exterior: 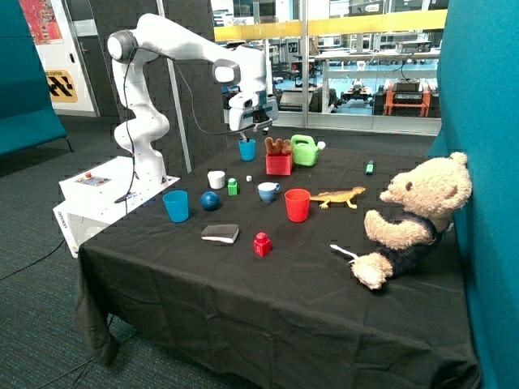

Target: Put the ball in the red pot

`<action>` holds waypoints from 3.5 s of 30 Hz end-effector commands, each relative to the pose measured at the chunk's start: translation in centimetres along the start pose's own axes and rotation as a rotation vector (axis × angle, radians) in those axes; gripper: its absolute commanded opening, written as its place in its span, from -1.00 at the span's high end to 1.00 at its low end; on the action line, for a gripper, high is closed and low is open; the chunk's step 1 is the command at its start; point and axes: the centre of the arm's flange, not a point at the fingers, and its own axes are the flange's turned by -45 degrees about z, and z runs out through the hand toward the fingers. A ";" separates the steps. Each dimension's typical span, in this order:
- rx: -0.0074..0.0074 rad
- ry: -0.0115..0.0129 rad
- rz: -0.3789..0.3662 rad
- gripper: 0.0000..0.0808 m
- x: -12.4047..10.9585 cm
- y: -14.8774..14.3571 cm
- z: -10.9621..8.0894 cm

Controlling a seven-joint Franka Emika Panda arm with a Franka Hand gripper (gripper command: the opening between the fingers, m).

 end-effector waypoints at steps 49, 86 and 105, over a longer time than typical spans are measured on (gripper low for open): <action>-0.0069 -0.0077 -0.532 -0.64 -7.3 -7.1 2.2; -0.0064 -0.0082 -0.665 -1.00 -9.7 -17.2 4.0; -0.0064 -0.0082 -0.659 -1.00 -8.7 -15.3 3.9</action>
